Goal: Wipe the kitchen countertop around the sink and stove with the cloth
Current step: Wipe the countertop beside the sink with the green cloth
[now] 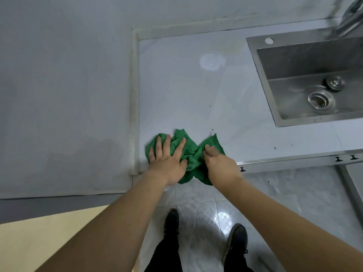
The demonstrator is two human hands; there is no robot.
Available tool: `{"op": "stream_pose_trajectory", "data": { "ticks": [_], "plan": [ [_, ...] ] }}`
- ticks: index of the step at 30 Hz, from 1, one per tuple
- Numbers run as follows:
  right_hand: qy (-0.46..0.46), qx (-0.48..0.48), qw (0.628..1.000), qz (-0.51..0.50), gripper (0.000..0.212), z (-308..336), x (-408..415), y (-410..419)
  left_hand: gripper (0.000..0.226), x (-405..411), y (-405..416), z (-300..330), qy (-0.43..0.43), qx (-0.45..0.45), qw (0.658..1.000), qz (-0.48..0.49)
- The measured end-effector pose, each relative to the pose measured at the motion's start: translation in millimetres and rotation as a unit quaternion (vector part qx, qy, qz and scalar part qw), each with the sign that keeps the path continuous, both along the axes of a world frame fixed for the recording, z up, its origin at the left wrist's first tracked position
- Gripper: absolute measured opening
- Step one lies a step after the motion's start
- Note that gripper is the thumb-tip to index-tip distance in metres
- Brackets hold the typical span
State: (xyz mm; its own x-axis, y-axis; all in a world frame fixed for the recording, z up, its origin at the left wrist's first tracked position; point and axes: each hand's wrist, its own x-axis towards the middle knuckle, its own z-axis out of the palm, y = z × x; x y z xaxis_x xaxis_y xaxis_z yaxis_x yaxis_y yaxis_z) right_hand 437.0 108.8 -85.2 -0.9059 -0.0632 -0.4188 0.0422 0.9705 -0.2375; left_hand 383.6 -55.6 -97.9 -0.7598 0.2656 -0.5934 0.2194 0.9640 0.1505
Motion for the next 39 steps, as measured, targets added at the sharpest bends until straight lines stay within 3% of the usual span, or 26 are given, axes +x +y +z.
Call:
{"op": "stream_pose_trajectory", "data": {
  "ticks": [5,10,16,25,30,34,36,39],
  "plan": [
    [-0.014,0.018,1.000,0.001,0.053,7,-23,14,0.070,-22,15,3,-0.051,-0.028,0.998,-0.010],
    [0.000,0.032,0.998,-0.060,0.048,8,-61,30,0.068,-81,39,2,-0.004,0.006,1.000,-0.007],
    [-0.009,0.018,0.999,-0.028,0.062,0,-22,37,0.074,-35,37,-5,-0.005,-0.003,0.999,-0.037],
    [0.038,0.008,0.999,0.022,0.063,-10,-127,68,0.070,-126,76,1,-0.038,-0.009,0.999,-0.014],
    [0.073,-0.035,0.997,0.008,0.059,-26,-156,65,0.069,-168,81,-10,0.013,0.081,0.997,-0.003],
    [0.066,-0.109,0.992,0.004,0.047,-3,-140,86,0.059,-138,55,-5,0.135,0.080,0.987,0.027],
    [0.083,-0.055,0.993,-0.056,0.050,11,-132,109,0.058,-129,39,3,0.147,0.034,0.985,0.081],
    [0.021,0.105,0.990,-0.093,0.063,20,-121,143,0.064,-130,49,22,0.060,0.053,0.973,0.217]
  ]
}}
